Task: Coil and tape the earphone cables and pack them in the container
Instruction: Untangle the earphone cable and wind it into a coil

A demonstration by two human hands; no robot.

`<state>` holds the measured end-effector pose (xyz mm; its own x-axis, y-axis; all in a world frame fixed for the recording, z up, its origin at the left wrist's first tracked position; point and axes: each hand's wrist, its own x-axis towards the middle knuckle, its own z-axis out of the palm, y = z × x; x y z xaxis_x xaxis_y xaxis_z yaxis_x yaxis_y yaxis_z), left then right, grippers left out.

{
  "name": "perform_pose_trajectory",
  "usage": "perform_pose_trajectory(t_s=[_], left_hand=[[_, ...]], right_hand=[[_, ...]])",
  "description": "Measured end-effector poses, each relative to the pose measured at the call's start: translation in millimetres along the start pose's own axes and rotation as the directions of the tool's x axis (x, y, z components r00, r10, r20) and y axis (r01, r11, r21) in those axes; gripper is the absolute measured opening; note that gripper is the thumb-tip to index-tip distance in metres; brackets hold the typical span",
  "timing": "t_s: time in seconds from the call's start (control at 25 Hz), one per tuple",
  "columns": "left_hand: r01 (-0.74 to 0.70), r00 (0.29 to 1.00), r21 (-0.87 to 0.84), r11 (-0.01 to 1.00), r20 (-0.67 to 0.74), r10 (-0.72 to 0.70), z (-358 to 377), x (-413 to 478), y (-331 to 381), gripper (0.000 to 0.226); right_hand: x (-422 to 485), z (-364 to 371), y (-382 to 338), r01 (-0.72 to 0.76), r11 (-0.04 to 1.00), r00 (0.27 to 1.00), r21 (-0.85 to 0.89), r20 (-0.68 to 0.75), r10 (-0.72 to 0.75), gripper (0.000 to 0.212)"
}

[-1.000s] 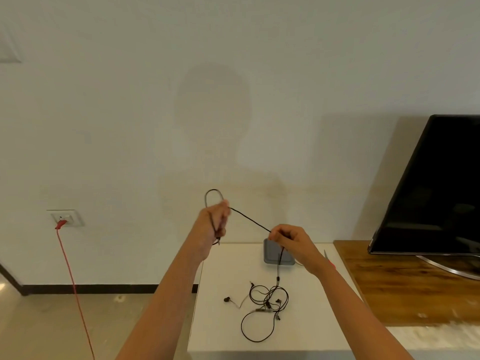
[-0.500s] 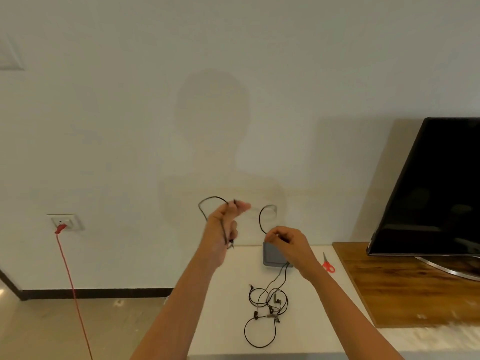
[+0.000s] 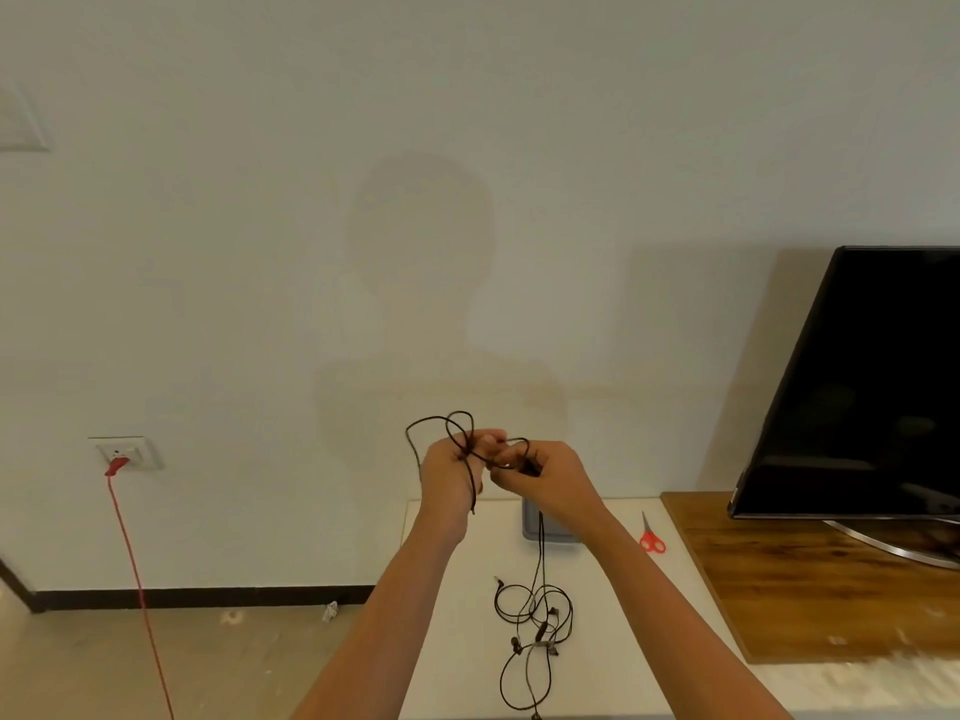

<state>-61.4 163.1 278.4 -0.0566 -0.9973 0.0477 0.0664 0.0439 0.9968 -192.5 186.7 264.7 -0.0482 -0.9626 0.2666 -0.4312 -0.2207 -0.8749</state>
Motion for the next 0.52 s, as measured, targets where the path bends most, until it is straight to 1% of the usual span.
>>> perform_pose_trajectory(t_s=[0.04, 0.08, 0.16, 0.28, 0.4, 0.52], left_hand=[[-0.013, 0.999, -0.082, 0.997, -0.045, 0.009, -3, 2, 1, 0.016], [-0.04, 0.997, -0.149, 0.988, -0.068, 0.03, -6, 5, 4, 0.018], [-0.085, 0.995, -0.209, 0.974, -0.064, 0.073, -14, 10, 11, 0.02], [-0.157, 0.987, -0.212, 0.965, -0.061, 0.147, -18, 12, 19, 0.018], [-0.186, 0.982, -0.251, 0.95, -0.091, 0.169, -18, 11, 22, 0.015], [-0.225, 0.973, -0.353, 0.908, -0.129, 0.191, -26, 15, 36, 0.013]], right_hand=[[-2, 0, -1, -0.014, 0.998, 1.0, 0.064, -0.003, 0.015, 0.011], [-4, -1, 2, -0.038, 0.991, 0.999, 0.126, 0.001, 0.039, 0.016], [-8, -7, 14, -0.082, 0.976, 0.996, 0.203, 0.041, 0.075, 0.024], [-16, -13, 36, -0.092, 0.978, 0.994, 0.187, 0.083, 0.077, 0.023], [-20, -14, 45, -0.109, 0.963, 0.991, 0.247, 0.102, 0.086, 0.024], [-20, -17, 57, -0.127, 0.976, 0.987, 0.177, 0.125, 0.106, 0.025]])
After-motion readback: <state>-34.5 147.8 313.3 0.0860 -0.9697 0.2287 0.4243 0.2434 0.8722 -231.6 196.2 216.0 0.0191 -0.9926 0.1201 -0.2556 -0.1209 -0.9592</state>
